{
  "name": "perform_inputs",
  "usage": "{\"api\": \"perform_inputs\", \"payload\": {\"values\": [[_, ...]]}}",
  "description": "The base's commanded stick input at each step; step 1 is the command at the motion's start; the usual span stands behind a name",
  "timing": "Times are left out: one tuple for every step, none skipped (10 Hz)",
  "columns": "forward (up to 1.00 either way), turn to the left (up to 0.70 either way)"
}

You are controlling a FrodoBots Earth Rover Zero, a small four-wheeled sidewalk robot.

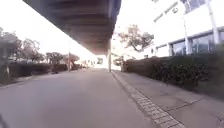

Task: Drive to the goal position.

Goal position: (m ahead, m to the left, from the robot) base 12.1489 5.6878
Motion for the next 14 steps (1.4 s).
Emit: {"api": "perform_inputs", "payload": {"values": [[0.7, 0.0], [0.7, 0.0], [0.7, 0.01], [0.7, 0.35], [0.7, 0.27], [0.7, 0.04], [0.7, 0.0], [0.7, 0.0], [0.7, 0.0], [0.7, 0.0], [0.7, 0.0], [0.7, 0.0], [0.7, 0.0], [0.7, 0.0]]}}
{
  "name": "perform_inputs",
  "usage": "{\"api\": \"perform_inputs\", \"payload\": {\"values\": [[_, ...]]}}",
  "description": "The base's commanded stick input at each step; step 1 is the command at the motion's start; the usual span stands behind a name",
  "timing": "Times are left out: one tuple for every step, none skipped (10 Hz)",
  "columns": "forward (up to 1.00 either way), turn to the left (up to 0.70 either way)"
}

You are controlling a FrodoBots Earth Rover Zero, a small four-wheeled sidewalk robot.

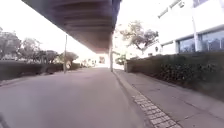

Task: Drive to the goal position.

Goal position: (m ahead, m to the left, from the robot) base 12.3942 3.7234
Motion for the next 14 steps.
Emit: {"api": "perform_inputs", "payload": {"values": [[0.7, 0.0], [0.7, 0.0], [0.7, 0.0], [0.7, 0.0], [0.7, 0.0], [0.7, 0.1], [0.7, 0.33], [0.7, 0.2], [0.7, 0.0], [0.7, 0.0], [0.7, 0.0], [0.7, 0.0], [0.7, 0.0], [0.7, 0.0]]}}
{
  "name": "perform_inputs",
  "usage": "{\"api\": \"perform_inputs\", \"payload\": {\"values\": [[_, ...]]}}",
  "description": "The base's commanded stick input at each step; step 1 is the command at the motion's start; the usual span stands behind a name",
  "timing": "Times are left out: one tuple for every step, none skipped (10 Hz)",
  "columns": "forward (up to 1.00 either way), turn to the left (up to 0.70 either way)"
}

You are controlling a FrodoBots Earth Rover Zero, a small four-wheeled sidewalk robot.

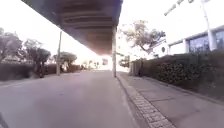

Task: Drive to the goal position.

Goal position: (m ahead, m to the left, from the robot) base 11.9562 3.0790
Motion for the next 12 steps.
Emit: {"api": "perform_inputs", "payload": {"values": [[0.7, 0.0], [0.7, 0.0], [0.7, 0.0], [0.7, 0.0], [0.7, 0.0], [0.7, 0.0], [0.7, 0.16], [0.7, 0.35], [0.7, 0.35], [0.7, 0.15], [0.7, 0.0], [0.7, 0.0]]}}
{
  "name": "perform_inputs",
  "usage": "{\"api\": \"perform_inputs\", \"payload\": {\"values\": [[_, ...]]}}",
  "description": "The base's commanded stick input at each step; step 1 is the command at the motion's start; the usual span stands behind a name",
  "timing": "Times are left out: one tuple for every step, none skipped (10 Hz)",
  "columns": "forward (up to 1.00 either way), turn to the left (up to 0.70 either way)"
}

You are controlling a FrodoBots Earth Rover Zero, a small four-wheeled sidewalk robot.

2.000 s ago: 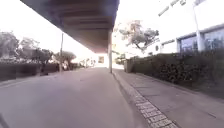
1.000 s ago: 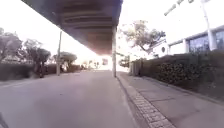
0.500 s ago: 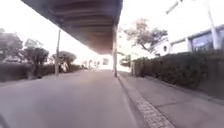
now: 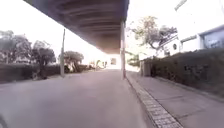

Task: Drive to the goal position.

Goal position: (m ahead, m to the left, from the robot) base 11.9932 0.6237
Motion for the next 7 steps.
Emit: {"api": "perform_inputs", "payload": {"values": [[0.7, 0.0], [0.7, 0.0], [0.7, 0.0], [0.7, 0.18], [0.7, 0.35], [0.7, 0.35], [0.7, 0.35]]}}
